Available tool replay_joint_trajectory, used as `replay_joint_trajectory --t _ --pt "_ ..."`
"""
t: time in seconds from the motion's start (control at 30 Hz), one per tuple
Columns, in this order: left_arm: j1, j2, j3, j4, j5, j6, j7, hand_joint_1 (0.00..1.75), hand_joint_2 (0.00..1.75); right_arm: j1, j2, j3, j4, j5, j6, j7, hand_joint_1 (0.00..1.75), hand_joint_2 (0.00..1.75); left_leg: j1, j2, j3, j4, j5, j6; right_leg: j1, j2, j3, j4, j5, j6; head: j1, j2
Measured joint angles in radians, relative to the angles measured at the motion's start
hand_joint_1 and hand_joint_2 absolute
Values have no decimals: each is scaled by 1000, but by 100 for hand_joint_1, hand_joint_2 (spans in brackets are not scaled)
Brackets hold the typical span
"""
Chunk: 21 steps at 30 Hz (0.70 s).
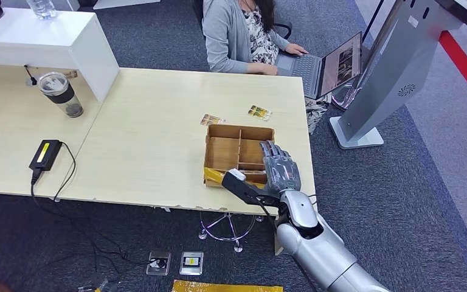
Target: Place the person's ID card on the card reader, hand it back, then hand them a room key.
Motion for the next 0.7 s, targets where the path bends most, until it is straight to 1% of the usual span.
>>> replay_joint_trajectory --t 0.33,0.63,0.67,0.7 --pt "1 -3 0 0 0 2 0 0 0 -10 19 17 23 7 7 0 0 175 0 0 0 0 0 0 0 0 0 0 0 0 0 0" --pt "1 -3 0 0 0 3 0 0 0 -20 21 31 33 -8 14 -7 0 175 0 0 0 0 0 0 0 0 0 0 0 0 0 0" --pt "1 -3 0 0 0 3 0 0 0 -20 21 33 33 -8 14 -7 3 175 0 0 0 0 0 0 0 0 0 0 0 0 0 0" --pt "1 -3 0 0 0 4 0 0 0 -21 21 35 33 -9 15 -7 36 175 0 0 0 0 0 0 0 0 0 0 0 0 0 0"
